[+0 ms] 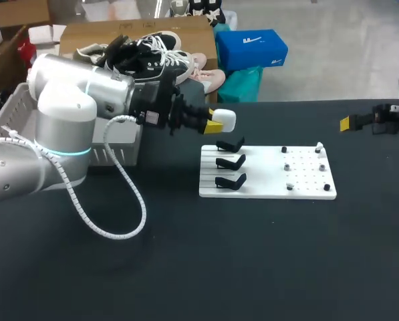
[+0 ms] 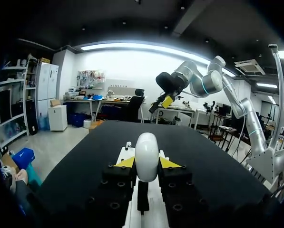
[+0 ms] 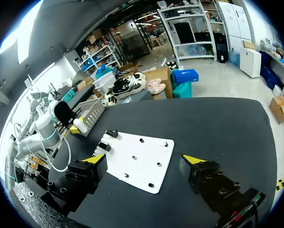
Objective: Pick up each earbud case from the left stands, insert the matching earbuds, close the lid, and place the case in the box.
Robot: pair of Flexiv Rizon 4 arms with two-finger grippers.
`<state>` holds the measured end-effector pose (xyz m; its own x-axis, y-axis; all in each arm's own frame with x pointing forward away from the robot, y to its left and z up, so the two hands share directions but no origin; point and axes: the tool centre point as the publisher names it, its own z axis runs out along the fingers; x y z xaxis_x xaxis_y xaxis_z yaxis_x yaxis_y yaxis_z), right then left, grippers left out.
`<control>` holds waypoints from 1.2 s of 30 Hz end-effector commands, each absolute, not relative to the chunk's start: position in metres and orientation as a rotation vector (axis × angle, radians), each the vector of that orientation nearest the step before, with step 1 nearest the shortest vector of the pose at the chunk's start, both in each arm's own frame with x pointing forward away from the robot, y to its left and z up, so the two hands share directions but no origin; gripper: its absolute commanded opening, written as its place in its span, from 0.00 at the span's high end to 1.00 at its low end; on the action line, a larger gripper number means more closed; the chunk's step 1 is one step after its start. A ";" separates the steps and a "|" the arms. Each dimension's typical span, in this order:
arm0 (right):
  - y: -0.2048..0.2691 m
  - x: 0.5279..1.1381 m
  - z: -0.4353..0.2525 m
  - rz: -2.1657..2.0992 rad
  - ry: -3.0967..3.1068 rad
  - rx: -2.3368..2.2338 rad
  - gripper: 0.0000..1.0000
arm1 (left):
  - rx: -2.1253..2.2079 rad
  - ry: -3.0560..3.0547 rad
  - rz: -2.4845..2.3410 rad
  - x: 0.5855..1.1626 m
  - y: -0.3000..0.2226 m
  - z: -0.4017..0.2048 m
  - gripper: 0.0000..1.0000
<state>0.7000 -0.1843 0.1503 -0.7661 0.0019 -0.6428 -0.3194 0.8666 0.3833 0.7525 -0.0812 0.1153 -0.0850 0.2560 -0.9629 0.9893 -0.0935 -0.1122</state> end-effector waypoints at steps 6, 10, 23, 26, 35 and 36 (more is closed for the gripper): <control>-0.186 0.701 0.150 0.643 2.372 -0.234 0.00 | 1.318 1.441 -1.133 0.728 -0.083 0.123 1.00; -0.186 0.701 0.150 0.643 2.372 -0.234 0.00 | 1.316 1.419 -1.129 0.725 -0.083 0.125 1.00; -0.186 0.701 0.150 0.643 2.372 -0.234 0.00 | 1.318 1.400 -1.135 0.723 -0.078 0.130 1.00; -0.186 0.701 0.150 0.643 2.372 -0.234 0.00 | 1.318 1.400 -1.135 0.723 -0.078 0.130 1.00; -0.186 0.701 0.150 0.643 2.372 -0.234 0.00 | 1.318 1.400 -1.135 0.723 -0.078 0.130 1.00; -0.179 0.698 0.148 0.642 2.379 -0.266 0.00 | 1.318 1.400 -1.135 0.723 -0.078 0.130 1.00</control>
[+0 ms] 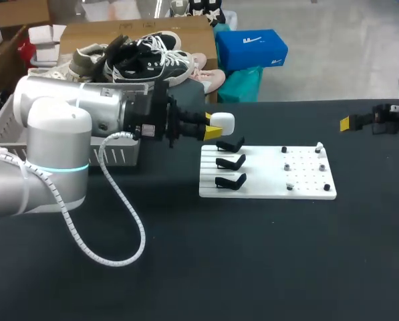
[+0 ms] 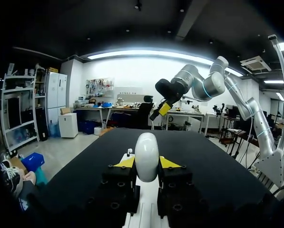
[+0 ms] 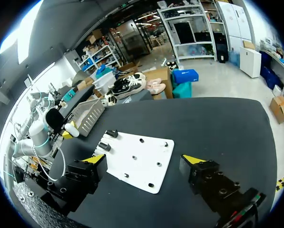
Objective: Pick up each earbud case from the left stands, insert the matching earbuds, close the lid, and place the case in the box.
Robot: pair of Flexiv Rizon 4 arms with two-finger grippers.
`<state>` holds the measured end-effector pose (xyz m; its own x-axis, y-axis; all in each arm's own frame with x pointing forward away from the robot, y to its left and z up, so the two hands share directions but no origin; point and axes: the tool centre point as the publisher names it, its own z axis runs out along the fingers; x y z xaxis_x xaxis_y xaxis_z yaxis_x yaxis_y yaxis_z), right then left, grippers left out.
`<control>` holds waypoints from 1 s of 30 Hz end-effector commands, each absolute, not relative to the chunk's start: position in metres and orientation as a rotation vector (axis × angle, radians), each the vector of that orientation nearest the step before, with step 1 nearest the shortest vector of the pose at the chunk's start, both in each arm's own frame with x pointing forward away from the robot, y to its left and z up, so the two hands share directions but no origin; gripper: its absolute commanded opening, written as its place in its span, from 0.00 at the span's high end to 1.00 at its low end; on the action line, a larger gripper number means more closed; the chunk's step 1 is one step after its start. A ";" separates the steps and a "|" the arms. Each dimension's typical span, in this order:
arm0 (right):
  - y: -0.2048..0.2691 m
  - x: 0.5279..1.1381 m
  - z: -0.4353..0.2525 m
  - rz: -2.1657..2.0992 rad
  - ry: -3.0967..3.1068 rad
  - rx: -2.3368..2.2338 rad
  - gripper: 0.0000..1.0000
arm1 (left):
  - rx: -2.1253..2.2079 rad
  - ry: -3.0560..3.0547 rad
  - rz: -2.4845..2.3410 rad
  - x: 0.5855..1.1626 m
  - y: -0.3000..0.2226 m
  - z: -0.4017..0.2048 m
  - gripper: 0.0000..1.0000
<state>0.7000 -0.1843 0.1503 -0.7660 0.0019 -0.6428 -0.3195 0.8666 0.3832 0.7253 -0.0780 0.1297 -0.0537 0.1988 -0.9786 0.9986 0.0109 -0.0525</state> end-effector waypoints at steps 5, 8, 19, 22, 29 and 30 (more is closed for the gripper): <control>-0.152 0.686 0.143 0.658 2.372 -0.353 0.00 | 1.335 1.369 -1.158 0.718 -0.085 0.130 1.00; -0.142 0.675 0.146 0.671 2.350 -0.379 0.00 | 1.331 1.349 -1.162 0.717 -0.091 0.134 1.00; -0.105 0.641 0.165 0.690 2.297 -0.496 0.00 | 1.374 1.304 -1.212 0.707 -0.110 0.122 1.00; -0.093 0.636 0.169 0.699 2.293 -0.524 0.00 | 1.382 1.300 -1.224 0.707 -0.113 0.119 1.00; -0.065 0.630 0.169 0.707 2.309 -0.603 0.00 | 1.388 1.297 -1.235 0.705 -0.116 0.115 1.00; -0.061 0.630 0.168 0.703 2.311 -0.615 0.00 | 1.389 1.297 -1.236 0.705 -0.116 0.114 1.00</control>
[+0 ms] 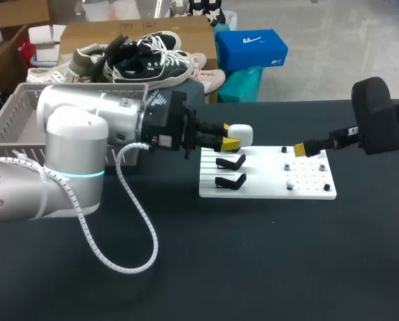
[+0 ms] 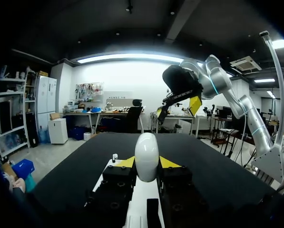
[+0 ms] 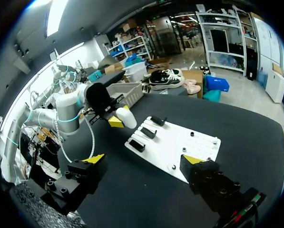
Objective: Pick up each earbud case from the left stands, insert the matching earbuds, close the lid, and place the case in the box.
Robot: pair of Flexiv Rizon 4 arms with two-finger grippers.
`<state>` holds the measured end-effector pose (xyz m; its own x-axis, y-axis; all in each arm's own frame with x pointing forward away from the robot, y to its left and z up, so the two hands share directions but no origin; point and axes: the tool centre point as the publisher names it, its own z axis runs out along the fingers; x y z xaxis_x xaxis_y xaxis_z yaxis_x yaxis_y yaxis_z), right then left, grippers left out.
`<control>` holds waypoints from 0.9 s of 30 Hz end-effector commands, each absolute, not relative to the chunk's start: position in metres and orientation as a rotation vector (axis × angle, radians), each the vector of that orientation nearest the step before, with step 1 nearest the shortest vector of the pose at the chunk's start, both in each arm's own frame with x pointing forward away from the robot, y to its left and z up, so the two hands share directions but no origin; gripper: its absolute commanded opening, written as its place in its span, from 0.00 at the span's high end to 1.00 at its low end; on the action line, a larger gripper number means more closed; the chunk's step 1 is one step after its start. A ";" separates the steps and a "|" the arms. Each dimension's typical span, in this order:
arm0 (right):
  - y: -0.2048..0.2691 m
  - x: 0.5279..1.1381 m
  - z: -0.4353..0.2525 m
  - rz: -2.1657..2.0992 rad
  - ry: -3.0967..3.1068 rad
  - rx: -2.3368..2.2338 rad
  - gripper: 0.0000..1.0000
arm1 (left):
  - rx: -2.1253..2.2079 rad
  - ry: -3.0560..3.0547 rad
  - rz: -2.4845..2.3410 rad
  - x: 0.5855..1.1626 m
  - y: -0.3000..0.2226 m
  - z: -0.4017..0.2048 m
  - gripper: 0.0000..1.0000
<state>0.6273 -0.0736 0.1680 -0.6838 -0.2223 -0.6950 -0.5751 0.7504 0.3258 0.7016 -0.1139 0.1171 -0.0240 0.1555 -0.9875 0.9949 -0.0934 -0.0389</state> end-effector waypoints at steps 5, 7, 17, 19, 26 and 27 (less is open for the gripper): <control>-0.042 0.634 0.164 0.698 2.316 -0.648 0.00 | 1.390 1.298 -1.237 0.704 -0.116 0.114 1.00; -0.035 0.638 0.164 0.701 2.314 -0.662 0.00 | 1.390 1.298 -1.237 0.704 -0.116 0.114 1.00; -0.009 0.663 0.151 0.655 2.345 -0.704 0.00 | 1.390 1.298 -1.237 0.704 -0.116 0.114 1.00; -0.006 0.669 0.148 0.652 2.352 -0.705 0.00 | 1.390 1.298 -1.237 0.704 -0.116 0.114 1.00; -0.002 0.683 0.141 0.635 2.381 -0.696 0.00 | 1.390 1.298 -1.237 0.704 -0.116 0.114 1.00; -0.001 0.684 0.140 0.632 2.383 -0.697 0.00 | 1.390 1.298 -1.237 0.704 -0.116 0.114 1.00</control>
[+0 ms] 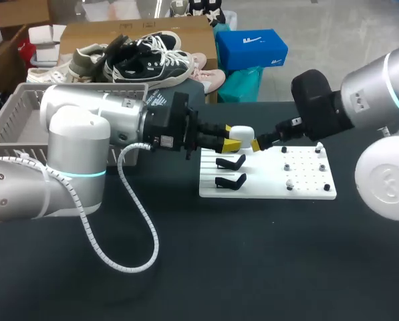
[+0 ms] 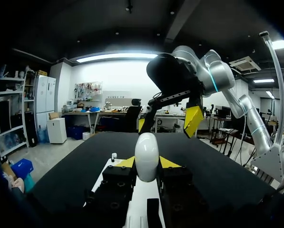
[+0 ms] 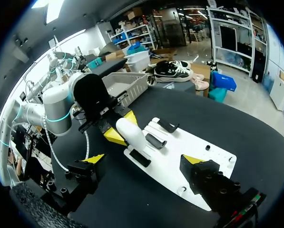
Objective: Pick up each earbud case from the left stands, insert the matching earbuds, close the lid, and place the case in the box.
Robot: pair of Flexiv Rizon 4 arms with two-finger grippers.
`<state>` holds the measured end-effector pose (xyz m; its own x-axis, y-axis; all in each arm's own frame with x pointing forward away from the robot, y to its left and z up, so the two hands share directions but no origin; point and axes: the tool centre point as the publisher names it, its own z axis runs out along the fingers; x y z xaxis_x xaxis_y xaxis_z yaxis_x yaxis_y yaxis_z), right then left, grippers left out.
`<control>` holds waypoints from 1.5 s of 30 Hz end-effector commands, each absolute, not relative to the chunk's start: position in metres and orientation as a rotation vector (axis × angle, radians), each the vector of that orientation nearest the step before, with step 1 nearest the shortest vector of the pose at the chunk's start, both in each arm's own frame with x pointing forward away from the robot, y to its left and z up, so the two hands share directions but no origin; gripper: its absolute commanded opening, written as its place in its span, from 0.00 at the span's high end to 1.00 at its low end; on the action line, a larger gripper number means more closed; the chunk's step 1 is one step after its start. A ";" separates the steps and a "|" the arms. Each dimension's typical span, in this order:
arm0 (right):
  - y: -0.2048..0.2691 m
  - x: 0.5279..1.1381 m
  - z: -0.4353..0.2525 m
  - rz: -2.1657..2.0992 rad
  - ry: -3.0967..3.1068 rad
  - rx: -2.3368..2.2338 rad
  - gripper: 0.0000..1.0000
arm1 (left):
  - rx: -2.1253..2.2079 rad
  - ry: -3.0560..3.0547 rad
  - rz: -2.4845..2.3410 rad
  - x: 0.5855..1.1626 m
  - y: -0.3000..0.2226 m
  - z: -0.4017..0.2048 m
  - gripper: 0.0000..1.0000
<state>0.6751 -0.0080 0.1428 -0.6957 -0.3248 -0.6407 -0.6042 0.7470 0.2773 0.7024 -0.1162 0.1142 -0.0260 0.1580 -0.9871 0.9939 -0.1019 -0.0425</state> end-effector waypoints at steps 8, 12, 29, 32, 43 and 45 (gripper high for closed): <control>0.003 0.690 0.138 0.620 2.397 -0.697 0.00 | 1.390 1.298 -1.237 0.704 -0.116 0.114 1.00; 0.005 0.692 0.137 0.613 2.403 -0.703 0.00 | 1.390 1.298 -1.237 0.704 -0.116 0.114 1.00; 0.007 0.699 0.134 0.599 2.419 -0.705 0.00 | 1.390 1.298 -1.237 0.704 -0.116 0.114 1.00; 0.007 0.700 0.133 0.596 2.422 -0.705 0.00 | 1.390 1.298 -1.237 0.704 -0.116 0.114 1.00; 0.006 0.705 0.131 0.585 2.430 -0.699 0.00 | 1.390 1.298 -1.237 0.704 -0.116 0.114 1.00; 0.006 0.706 0.130 0.583 2.432 -0.699 0.00 | 1.390 1.298 -1.237 0.704 -0.116 0.114 1.00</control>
<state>0.7040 0.0034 0.1303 -0.7180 -0.3501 -0.6015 -0.5878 0.7679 0.2546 0.7024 -0.1162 0.1142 -0.0261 0.1581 -0.9871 0.9939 -0.1019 -0.0426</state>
